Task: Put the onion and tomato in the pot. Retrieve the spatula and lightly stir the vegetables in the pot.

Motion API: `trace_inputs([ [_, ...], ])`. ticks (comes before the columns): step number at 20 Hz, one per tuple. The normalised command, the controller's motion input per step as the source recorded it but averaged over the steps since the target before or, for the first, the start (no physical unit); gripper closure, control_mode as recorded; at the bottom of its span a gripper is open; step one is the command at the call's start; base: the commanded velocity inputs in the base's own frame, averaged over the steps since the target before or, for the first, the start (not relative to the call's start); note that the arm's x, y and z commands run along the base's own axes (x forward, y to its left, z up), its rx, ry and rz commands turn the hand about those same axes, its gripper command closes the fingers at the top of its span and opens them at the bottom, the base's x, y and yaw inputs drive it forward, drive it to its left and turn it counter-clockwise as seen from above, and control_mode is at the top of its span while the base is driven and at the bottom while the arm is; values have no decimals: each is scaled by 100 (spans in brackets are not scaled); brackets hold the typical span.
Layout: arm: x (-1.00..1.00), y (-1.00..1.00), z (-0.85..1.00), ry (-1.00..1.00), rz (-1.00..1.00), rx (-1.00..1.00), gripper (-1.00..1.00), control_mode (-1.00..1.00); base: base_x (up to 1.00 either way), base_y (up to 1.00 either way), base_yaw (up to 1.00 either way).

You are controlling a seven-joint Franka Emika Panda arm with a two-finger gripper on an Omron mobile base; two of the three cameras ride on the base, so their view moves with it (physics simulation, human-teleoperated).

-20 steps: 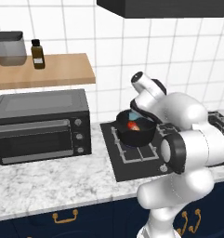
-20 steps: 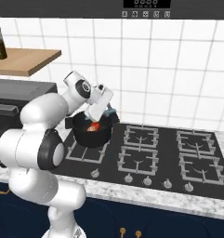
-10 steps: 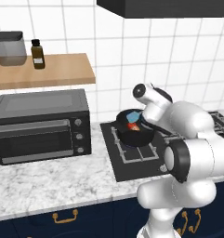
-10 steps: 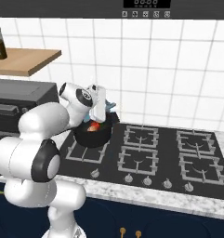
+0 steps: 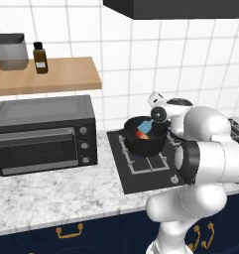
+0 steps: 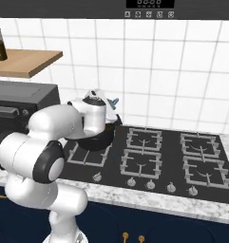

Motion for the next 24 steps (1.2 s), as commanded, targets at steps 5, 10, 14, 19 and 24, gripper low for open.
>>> trace_inputs([
  [5,13,8,0,-10,34,-24,100,-100,0,0,0],
  [10,0,14,0,0,6,-14,100,-100,0,0,0],
  [14,0,45,0,-2,0,-11,100,-100,0,0,0],
  [19,1,62,0,-6,0,-12,100,-100,0,0,0],
  [24,0,25,6,-7,4,-17,100,-100,0,0,0],
])
